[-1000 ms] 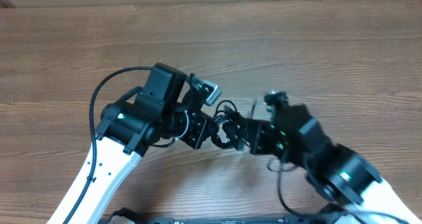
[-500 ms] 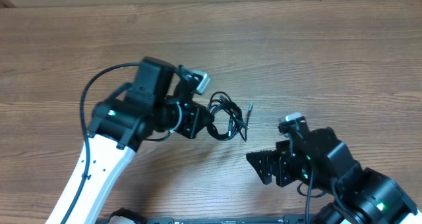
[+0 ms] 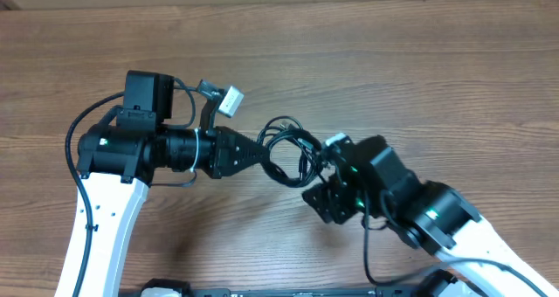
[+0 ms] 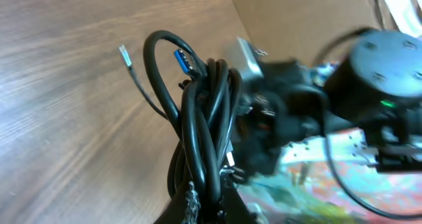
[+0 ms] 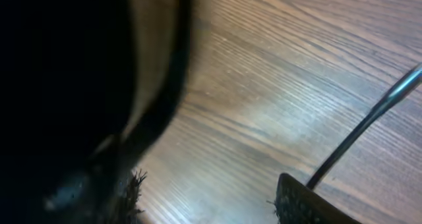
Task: Untangle cables
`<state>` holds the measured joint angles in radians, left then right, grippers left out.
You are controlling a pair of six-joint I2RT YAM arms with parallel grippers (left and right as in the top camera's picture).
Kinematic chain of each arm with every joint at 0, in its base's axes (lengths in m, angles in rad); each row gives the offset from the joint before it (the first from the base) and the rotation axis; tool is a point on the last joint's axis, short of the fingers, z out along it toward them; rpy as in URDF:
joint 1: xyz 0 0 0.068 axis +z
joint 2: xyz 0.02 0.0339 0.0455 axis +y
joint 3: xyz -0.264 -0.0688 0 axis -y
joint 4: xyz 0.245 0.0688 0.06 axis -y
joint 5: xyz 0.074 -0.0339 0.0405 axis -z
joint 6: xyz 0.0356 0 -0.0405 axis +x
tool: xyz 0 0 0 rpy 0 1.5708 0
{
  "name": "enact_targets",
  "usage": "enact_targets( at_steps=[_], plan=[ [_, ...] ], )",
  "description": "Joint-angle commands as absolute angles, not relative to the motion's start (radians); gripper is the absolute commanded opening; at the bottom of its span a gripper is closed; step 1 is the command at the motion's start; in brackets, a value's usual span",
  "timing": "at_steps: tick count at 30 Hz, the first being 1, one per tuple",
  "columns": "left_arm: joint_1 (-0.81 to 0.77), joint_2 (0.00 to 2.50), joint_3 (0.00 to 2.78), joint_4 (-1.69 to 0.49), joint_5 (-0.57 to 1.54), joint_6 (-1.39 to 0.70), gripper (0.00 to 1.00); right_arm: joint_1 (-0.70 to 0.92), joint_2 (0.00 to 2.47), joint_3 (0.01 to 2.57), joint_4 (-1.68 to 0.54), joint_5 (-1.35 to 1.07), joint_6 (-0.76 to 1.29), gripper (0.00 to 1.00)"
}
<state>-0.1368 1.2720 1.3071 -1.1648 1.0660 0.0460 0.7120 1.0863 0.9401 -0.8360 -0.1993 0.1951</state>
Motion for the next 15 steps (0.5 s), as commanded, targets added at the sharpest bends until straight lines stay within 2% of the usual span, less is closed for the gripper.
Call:
enact_targets(
  at_steps=[1, 2, 5, 6, 15],
  plan=[
    [-0.130, 1.254, 1.324, -1.216, 1.111, 0.125, 0.04, 0.710, 1.124, 0.955, -0.803, -0.128, 0.170, 0.63],
    [-0.130, 1.254, 1.324, -1.231, 1.084, 0.125, 0.04, 0.710, 1.131, 0.955, -0.793, -0.112, 0.170, 0.55],
    [-0.130, 1.254, 1.324, -1.258, 0.977, 0.123, 0.04, 0.710, 1.134, 0.955, -0.788, -0.106, 0.175, 0.13],
    [-0.130, 1.254, 1.324, -1.261, 0.948, 0.123, 0.04, 0.710, 1.131, 0.956, -0.793, -0.107, 0.183, 0.06],
    [-0.130, 1.255, 1.323, -1.182, 0.724, 0.062, 0.04, 0.710, 1.006, 0.978, -0.821, -0.561, 0.189, 0.04]
  ],
)
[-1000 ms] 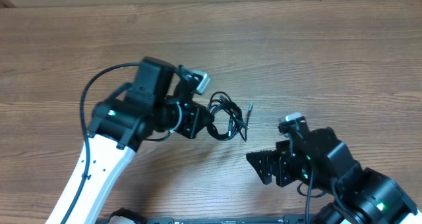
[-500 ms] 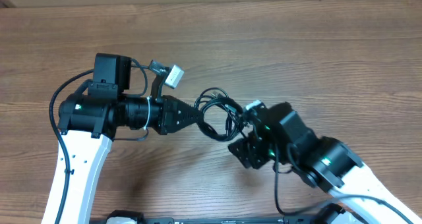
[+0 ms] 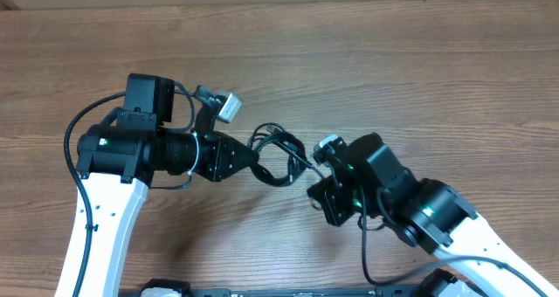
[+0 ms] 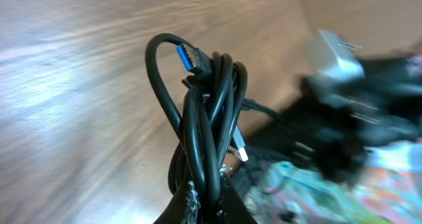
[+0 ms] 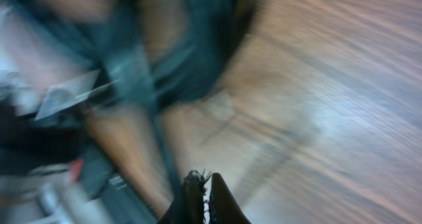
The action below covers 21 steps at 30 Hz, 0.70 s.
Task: Untangle cables
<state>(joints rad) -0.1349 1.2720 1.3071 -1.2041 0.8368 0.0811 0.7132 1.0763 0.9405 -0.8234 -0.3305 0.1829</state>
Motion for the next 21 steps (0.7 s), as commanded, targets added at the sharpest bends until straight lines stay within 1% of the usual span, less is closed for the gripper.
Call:
enact_targets(
  at_steps=[1, 5, 10, 15, 18, 19, 21],
  plan=[
    [-0.130, 1.255, 1.323, -1.176, 0.712, 0.059, 0.04, 0.710, 0.987, 0.981, -0.820, -0.598, 0.189, 0.04],
    [-0.132, 1.255, 1.323, -1.158, 0.708, 0.060, 0.04, 0.709, 0.913, 0.990, -0.805, -0.624, 0.227, 0.04],
    [-0.134, 1.255, 1.322, -1.155, 0.715, 0.059, 0.04, 0.709, 0.830, 0.996, -0.665, -0.624, 0.339, 0.04],
    [-0.136, 1.255, 1.311, -1.155, 0.774, 0.060, 0.04, 0.709, 0.820, 0.996, -0.523, -0.624, 0.411, 0.04],
    [-0.149, 1.255, 1.296, -1.148, 0.779, 0.059, 0.04, 0.709, 0.827, 0.996, -0.439, -0.624, 0.494, 0.04],
    [-0.155, 1.255, 1.288, -1.142, 0.774, 0.059, 0.04, 0.709, 0.832, 0.996, -0.405, -0.624, 0.554, 0.04],
    [-0.158, 1.255, 1.277, -1.127, 0.768, 0.040, 0.05, 0.709, 0.840, 0.996, -0.389, -0.624, 0.617, 0.04]
  ],
)
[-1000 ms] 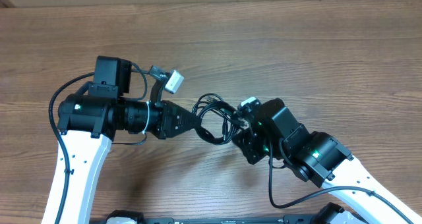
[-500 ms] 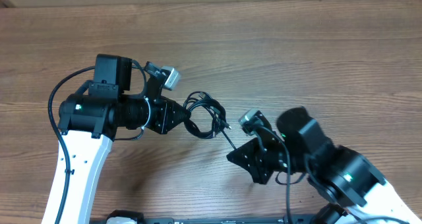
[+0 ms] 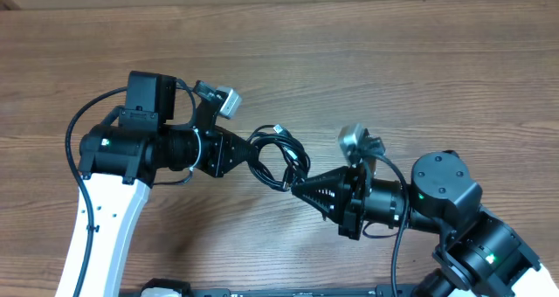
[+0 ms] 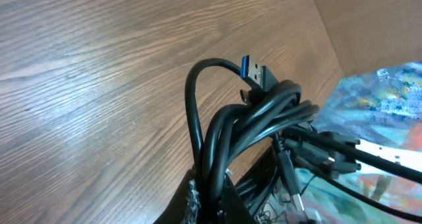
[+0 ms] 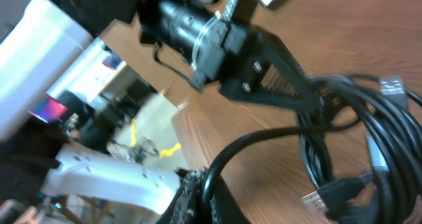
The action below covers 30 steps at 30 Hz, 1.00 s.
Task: Untangle cables
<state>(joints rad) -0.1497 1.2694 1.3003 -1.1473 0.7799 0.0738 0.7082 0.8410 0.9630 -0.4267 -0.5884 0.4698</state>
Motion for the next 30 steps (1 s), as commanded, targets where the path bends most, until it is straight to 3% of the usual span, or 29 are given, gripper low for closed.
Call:
enact_targets(
  at_steps=[1, 9, 30],
  plan=[
    [-0.158, 1.255, 1.272, -1.116, 0.744, 0.010, 0.04, 0.709, 0.846, 0.996, -0.384, -0.624, 0.652, 0.04],
    [-0.158, 1.255, 1.209, -1.027, 0.458, -0.238, 0.04, 0.709, 0.920, 0.996, -0.340, -0.638, 0.855, 0.04],
    [-0.166, 1.255, 1.135, -1.012, 0.576, -0.319, 0.04, 0.709, 1.117, 0.996, 0.043, -0.645, 1.138, 0.04]
  ],
)
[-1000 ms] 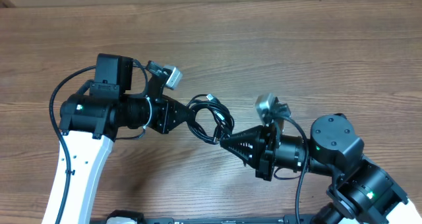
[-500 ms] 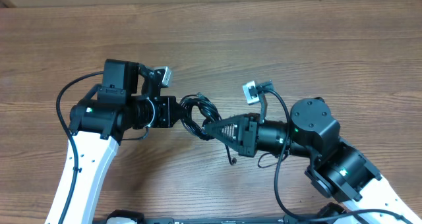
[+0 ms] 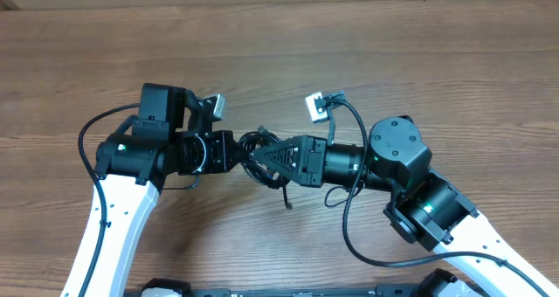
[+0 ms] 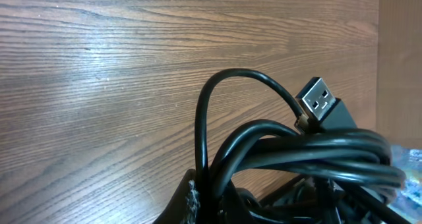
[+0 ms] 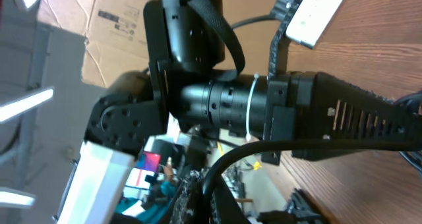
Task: Untangle cables
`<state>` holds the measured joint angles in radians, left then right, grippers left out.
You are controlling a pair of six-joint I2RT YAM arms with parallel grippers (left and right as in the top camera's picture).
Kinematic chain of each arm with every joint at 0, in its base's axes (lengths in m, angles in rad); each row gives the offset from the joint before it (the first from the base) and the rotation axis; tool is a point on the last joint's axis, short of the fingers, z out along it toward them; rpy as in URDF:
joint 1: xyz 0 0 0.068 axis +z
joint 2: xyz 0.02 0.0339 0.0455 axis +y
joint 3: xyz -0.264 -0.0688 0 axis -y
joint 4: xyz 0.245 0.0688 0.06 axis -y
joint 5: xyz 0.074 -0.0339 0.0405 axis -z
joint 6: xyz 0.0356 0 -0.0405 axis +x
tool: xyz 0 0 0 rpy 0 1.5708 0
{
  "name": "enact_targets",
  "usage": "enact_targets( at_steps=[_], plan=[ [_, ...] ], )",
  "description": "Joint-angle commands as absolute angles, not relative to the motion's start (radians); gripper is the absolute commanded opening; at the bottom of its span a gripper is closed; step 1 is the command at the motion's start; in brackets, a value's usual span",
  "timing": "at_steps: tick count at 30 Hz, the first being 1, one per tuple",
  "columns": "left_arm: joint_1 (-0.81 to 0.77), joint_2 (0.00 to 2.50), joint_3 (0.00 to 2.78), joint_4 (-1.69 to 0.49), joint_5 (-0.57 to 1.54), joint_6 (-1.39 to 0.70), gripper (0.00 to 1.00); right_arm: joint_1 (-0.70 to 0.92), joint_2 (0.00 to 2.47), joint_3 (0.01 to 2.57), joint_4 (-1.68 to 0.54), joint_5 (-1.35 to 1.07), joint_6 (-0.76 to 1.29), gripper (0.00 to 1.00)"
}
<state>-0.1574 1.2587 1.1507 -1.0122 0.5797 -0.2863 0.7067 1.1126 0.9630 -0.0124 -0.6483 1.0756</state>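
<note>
A knot of black cables [image 3: 265,153] hangs between the two grippers above the wooden table. My left gripper [image 3: 238,151] points right and is shut on the bundle [image 4: 310,151]; a USB plug [image 4: 321,103] sticks out above the loops. My right gripper [image 3: 264,159] points left, almost tip to tip with the left one, shut on one black strand [image 5: 290,145] that arcs away to the right. A loose cable end [image 3: 288,203] dangles below the bundle. The fingertips of both grippers are partly hidden by cable.
The wooden table [image 3: 437,61] spreads all round the arms. A cardboard edge runs along the back. The left arm's wrist and camera [image 5: 217,99] fill the right wrist view; cardboard boxes [image 5: 99,26] stand behind.
My right gripper has moved up and left, from below right of the bundle to right against the left gripper. The left arm shifted a little right. The bundle sits tighter between them.
First my left gripper held the bundle while the right gripper stood open beside it. Then the right fingers were shut. Later the right arm pointed left from the lower right with a strand in its fingers. Now both grippers hold cable tip to tip.
</note>
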Motion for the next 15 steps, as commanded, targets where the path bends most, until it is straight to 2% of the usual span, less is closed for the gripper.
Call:
enact_targets(
  at_steps=[1, 7, 15],
  plan=[
    [-0.172, 1.255, 1.135, -1.012, 0.575, -0.319, 0.04, 0.709, 1.123, 0.996, 0.061, -0.645, 1.138, 0.04],
    [-0.236, 1.255, 1.135, -1.011, 0.565, -0.319, 0.05, 0.710, 1.155, 0.996, 0.140, -0.598, 1.131, 0.04],
    [-0.295, 1.255, 1.135, -1.034, 0.508, -0.319, 0.04, 0.709, 1.181, 0.996, 0.038, -0.435, 0.833, 0.04]
  ],
)
